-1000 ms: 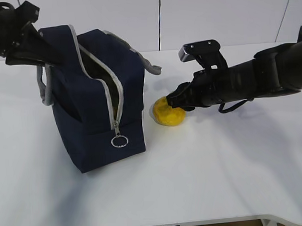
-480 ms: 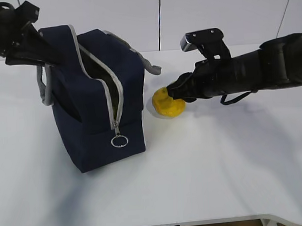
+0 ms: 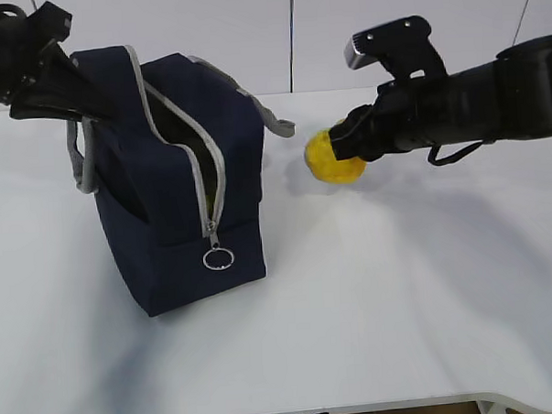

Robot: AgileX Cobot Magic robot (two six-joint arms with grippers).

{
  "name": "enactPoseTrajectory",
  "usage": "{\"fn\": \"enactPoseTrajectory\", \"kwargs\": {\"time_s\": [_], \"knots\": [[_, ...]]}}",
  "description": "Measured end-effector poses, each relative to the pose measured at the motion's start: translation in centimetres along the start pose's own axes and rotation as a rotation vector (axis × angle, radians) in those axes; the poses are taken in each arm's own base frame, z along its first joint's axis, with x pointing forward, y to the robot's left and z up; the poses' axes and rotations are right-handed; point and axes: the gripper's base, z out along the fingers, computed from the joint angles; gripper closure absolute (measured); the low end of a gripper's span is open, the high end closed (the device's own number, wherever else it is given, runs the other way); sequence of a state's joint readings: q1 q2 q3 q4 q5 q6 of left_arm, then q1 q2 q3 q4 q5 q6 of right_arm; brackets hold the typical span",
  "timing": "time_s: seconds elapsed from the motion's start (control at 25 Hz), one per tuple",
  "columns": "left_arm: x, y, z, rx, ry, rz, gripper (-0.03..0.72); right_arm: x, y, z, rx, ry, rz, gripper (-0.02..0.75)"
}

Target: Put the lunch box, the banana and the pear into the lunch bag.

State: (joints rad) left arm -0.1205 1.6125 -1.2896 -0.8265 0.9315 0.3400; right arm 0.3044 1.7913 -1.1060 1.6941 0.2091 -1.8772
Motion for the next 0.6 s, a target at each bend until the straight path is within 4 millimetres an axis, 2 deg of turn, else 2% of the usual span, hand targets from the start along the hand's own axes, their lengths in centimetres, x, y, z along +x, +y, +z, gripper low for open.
{"fn": "enactPoseTrajectory", "kwargs": {"time_s": [0.36, 0.6], "knots": [[-0.2, -0.1, 0.0, 0.007, -0.023, -0.011, 0.691, -3.3, 0.0, -3.8, 0.041, -0.120, 0.013, 0.468], [-0.2, -0.1, 0.0, 0.010, -0.027, -0.014, 0.691, -6.2, 0.1, -6.1, 0.043, -0.230, 0.027, 0.469]]}}
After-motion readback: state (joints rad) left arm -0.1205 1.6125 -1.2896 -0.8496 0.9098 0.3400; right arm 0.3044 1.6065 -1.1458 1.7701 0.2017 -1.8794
